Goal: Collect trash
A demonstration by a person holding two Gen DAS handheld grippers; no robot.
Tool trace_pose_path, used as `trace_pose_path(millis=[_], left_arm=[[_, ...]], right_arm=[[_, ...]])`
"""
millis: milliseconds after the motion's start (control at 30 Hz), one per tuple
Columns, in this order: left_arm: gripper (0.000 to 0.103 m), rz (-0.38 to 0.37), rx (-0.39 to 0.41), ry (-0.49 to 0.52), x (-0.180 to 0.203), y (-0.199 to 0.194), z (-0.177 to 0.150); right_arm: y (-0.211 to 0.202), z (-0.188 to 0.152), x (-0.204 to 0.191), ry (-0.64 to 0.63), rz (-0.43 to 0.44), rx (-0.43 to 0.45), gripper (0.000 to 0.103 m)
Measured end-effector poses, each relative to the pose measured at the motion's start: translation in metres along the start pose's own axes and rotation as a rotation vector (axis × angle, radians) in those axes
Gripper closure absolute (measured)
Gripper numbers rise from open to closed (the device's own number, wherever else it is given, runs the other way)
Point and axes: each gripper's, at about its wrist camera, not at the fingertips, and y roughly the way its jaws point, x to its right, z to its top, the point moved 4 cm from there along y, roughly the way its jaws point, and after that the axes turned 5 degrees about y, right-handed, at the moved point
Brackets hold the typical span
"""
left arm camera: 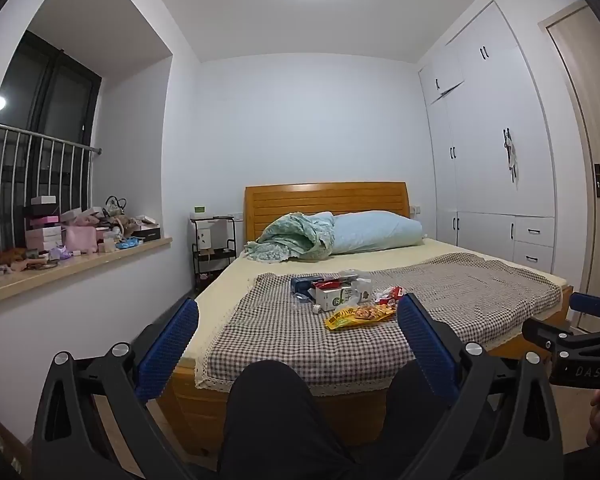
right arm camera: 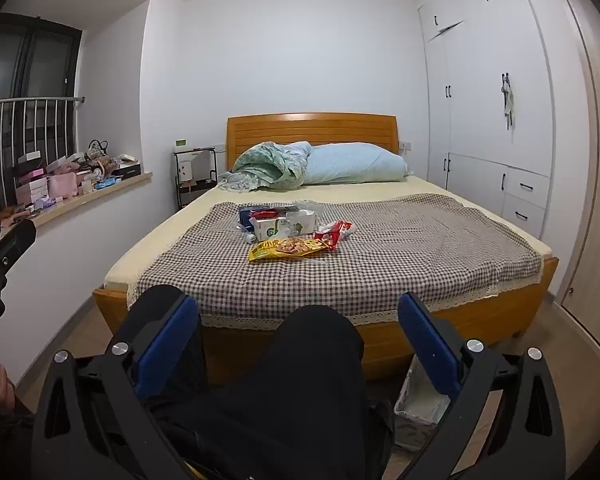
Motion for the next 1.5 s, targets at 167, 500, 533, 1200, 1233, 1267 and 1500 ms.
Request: trace_pose_path(millis=[167,500,533,1200,1233,1267,1500], left_arm=[[0.007,-0.002,0.003,-0.007,-0.0006,-0.0041,0.0007],[0.007,0.002,0.006,-0.016,-0.0077,-0.0061,0.0094],[0.007,0.004,0.006,-0.013,-0.0015,-0.0052,0.0059],[0.007,0.007,0.001,-0.005,0.0,-0.0069,0.0063],[0.007,0.008,0.0,-0.005,0.0003,-0.0062,0.0057],[0.007,0.009,-0.001,-0.005,0.0005,-0.0062,0.0058],[0.007,0.009,-0.003,-0.005,0.0004,-0.0039,0.0041]], right_arm=[[0.0033,-0.0004,-0.0028,-0.008,-0.005,0.002,0.007],[0.0026,-0.0006,-0.0007,-0.002,0.002,-0.016,0.007],[0.0029,-0.0006,-0.0007,-0.002,0.002,-0.017,0.007],[0.0052,0.0001,-0.002,-0.005,0.015,-0.03,0.007],[0.0046,-0.0001,-0.0016,-0.005,0.016,-0.031,0.007],[0.0044,0.0,-0.0015,-0.005,0.018,-0.031,0.007],[0.0064,-0.0005,-0.0027,-0.011,0.019,-0.038,0.007]])
